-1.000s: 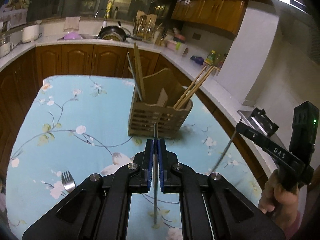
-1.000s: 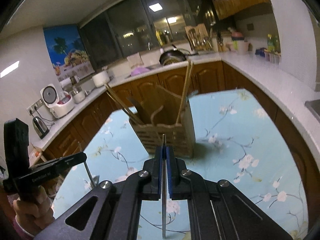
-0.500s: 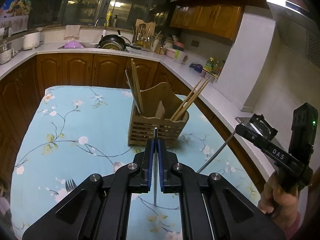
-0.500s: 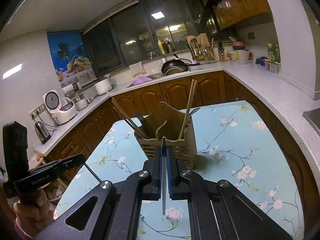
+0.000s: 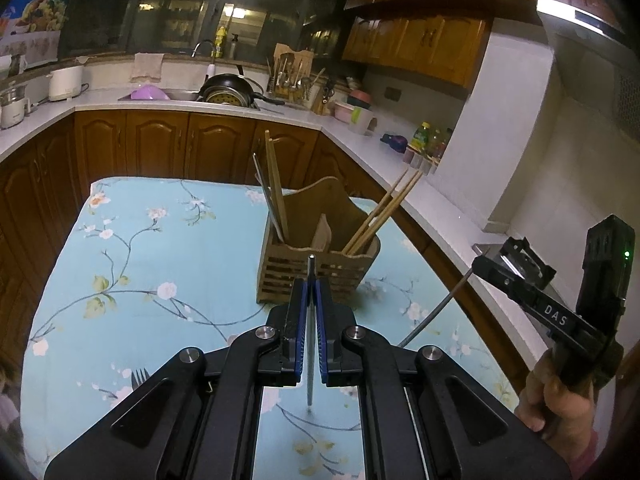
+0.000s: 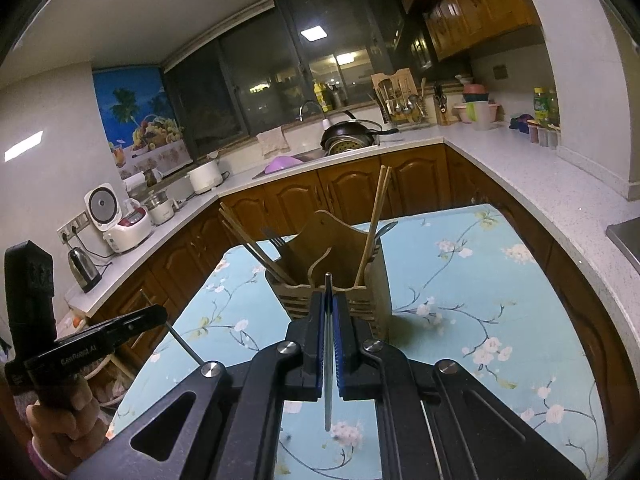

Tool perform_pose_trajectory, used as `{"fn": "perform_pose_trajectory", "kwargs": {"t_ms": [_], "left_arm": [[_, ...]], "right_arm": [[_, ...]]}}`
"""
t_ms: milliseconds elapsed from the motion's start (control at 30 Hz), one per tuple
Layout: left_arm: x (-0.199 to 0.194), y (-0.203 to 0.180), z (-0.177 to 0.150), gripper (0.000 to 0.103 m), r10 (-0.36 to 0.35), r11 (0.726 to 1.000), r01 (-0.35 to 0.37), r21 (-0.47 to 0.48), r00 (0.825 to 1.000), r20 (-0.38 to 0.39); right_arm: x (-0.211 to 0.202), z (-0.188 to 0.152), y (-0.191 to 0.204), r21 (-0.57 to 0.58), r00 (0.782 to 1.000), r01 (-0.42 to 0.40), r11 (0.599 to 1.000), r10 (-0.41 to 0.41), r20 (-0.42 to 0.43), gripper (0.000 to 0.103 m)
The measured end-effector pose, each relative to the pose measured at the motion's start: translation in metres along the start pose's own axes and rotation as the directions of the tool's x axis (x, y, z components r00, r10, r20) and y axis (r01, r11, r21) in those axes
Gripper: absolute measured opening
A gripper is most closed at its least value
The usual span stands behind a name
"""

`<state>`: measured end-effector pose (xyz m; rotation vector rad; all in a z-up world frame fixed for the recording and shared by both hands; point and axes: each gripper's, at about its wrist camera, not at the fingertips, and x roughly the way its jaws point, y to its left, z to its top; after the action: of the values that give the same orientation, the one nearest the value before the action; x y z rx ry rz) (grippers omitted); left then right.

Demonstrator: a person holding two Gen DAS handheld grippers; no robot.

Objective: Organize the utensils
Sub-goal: 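Lift the knife with the left tool while the right tool lifts the steel chopstick over the holder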

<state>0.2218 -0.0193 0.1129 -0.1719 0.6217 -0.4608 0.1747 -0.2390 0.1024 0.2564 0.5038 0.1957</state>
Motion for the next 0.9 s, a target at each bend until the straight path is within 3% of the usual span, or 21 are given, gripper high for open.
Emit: {"fn": "perform_pose_trajectory", "kwargs": {"t_ms": [300, 567, 733, 900], "left_arm": [[-0.005, -0.007, 0.034, 0.004, 0.001, 1.0, -0.002, 0.022, 0.997, 0.078], [-0.003, -0.02, 0.092, 0.004, 0.009, 0.998, -0.022, 0.06, 0.978, 0.207], [0.015, -0.024, 0.118, 0.004, 0.036, 0.997, -0.055, 0.061, 0.962, 0.269], [0.047, -0.024, 0.119, 0.004, 0.065, 0.995, -0.084, 0.056, 0.958, 0.278]], "right_arm": [[-0.003, 0.03, -0.002, 0.001, 0.998, 0.0, 1.0, 0.0, 0.07, 0.004], [-0.003, 0.085, 0.003, -0.012, 0.979, 0.016, 1.0, -0.013, 0.203, 0.004], [0.008, 0.116, 0.003, -0.018, 0.964, 0.038, 0.999, -0.032, 0.265, 0.004], [0.032, 0.118, 0.001, -0.018, 0.963, 0.06, 0.998, -0.053, 0.264, 0.004]]}}
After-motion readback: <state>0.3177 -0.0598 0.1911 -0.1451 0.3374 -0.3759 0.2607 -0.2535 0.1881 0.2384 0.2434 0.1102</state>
